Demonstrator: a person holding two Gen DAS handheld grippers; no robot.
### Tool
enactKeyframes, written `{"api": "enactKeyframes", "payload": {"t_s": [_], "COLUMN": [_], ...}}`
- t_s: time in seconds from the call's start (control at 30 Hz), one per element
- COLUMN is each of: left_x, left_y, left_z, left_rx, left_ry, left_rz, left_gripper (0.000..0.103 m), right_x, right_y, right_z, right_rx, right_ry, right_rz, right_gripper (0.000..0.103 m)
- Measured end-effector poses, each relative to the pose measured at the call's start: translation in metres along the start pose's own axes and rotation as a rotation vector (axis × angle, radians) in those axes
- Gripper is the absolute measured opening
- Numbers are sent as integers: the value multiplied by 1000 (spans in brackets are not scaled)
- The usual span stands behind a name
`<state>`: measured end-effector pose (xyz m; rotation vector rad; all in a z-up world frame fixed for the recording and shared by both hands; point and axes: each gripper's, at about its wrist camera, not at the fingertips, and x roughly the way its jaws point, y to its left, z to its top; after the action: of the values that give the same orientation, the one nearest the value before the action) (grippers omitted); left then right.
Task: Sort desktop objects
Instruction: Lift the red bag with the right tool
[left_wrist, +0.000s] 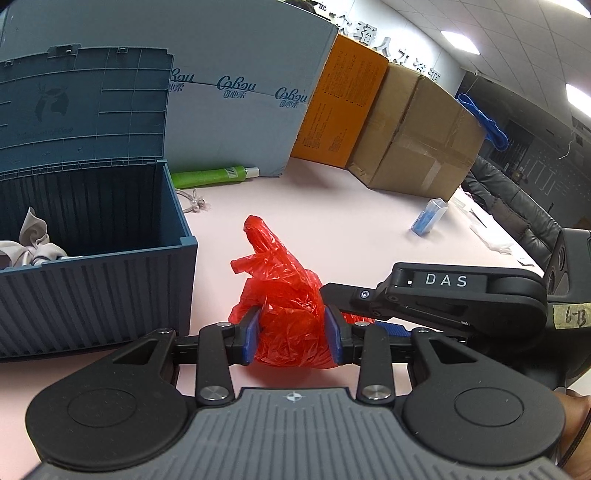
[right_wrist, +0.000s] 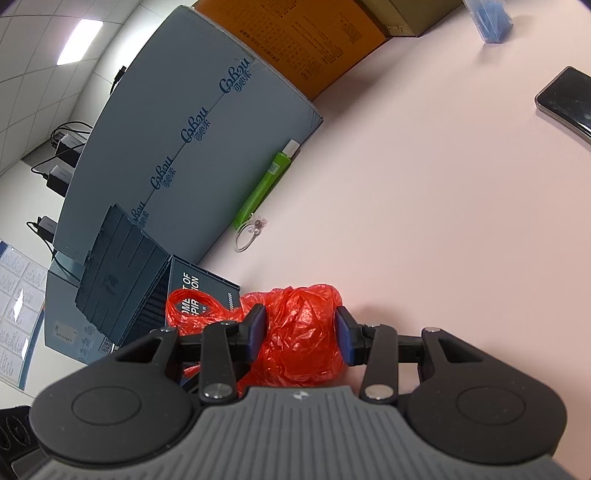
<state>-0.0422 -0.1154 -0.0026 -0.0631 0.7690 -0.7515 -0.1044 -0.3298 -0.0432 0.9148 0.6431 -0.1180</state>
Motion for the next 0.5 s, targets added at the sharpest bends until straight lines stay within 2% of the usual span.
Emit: {"api": "enactKeyframes", "payload": {"t_s": [0.5], "left_x": [5], "left_y": [2], "left_z": [1], "left_rx": [6], "left_ry": [11], "left_rz": [-30], "left_gripper": [31], "right_x": [-6], "right_y": [0], "right_z": [-4], "right_rx": [-1], "right_ry": [-22], "right_rz": [-25], "right_gripper": [45]}}
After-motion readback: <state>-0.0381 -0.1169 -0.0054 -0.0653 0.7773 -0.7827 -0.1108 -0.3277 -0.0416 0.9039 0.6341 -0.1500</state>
